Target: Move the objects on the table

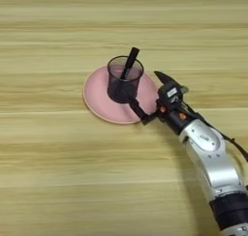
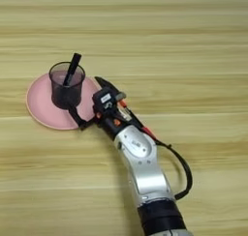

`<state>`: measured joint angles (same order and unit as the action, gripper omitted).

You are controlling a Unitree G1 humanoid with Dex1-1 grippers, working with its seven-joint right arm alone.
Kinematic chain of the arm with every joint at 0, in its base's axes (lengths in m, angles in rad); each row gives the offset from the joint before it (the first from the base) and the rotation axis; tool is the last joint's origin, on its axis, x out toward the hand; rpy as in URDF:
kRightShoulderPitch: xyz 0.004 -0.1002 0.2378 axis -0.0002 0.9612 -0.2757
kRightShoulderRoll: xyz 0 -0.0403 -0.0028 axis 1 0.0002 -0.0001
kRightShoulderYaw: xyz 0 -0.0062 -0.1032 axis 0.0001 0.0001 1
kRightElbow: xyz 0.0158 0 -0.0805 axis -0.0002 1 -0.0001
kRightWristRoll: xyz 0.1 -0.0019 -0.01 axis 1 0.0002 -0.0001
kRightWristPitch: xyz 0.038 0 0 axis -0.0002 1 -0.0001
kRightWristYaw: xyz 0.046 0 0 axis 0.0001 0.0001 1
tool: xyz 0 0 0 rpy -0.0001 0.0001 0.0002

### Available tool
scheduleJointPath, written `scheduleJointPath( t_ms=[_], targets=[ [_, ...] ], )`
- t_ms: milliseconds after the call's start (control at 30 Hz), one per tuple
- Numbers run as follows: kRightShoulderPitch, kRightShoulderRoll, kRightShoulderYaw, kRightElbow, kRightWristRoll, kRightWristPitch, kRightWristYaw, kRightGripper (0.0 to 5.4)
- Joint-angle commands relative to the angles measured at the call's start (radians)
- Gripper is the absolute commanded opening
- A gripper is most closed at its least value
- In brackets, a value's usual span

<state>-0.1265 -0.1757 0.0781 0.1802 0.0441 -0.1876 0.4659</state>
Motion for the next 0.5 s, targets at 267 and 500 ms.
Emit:
scheduleJointPath(
  t_ms=[267,500],
  targets=[
    [-0.148,0.014,-0.007,0.066,0.045,0.027,0.039,5.37],
    [-0.203,0.019,-0.017,0.129,0.049,0.037,0.051,5.37]
  ],
)
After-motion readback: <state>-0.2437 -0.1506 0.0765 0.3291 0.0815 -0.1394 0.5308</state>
